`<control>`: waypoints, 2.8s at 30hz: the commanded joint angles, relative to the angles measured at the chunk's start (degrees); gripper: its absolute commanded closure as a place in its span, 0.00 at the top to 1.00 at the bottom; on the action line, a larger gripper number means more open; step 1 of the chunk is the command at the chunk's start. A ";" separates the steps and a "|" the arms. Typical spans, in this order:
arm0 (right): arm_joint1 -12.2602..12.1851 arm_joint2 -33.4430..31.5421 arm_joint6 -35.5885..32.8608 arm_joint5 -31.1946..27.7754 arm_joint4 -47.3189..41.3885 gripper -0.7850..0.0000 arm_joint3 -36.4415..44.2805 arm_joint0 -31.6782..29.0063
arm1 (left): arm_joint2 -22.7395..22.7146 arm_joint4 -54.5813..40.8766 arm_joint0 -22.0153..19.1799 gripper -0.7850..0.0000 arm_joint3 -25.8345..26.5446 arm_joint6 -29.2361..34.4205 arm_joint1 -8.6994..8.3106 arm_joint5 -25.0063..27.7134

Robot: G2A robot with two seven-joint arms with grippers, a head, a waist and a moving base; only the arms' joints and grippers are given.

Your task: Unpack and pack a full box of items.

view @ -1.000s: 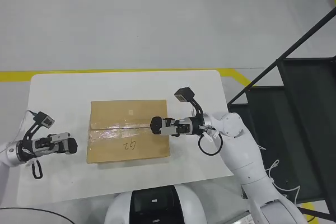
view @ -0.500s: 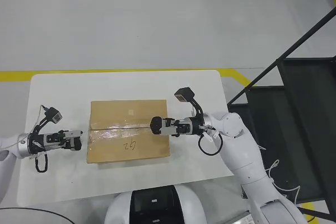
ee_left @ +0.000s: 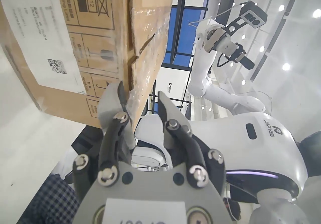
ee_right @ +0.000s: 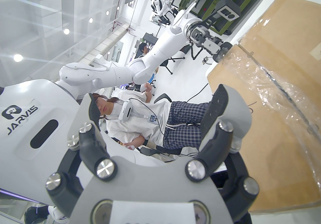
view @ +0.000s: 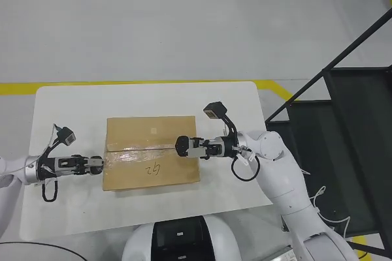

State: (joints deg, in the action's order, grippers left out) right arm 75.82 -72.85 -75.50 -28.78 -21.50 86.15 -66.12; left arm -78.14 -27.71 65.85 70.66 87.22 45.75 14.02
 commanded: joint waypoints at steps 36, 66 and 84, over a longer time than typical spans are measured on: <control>0.00 0.00 0.00 0.00 0.00 1.00 0.00 0.00 | 0.89 -5.20 -4.03 0.26 3.18 -1.05 0.08 1.22; 0.00 0.00 0.00 0.00 0.00 1.00 0.00 0.00 | 3.27 -17.87 -2.09 1.00 5.58 0.78 0.82 1.11; 0.00 0.00 0.00 0.00 0.00 1.00 0.00 0.00 | 11.61 -2.87 -9.33 1.00 1.26 -3.91 2.45 0.26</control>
State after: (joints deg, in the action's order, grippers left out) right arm 75.82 -72.85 -75.50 -28.78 -21.50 86.15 -66.12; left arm -66.08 -29.18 56.35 71.81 82.99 48.21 14.06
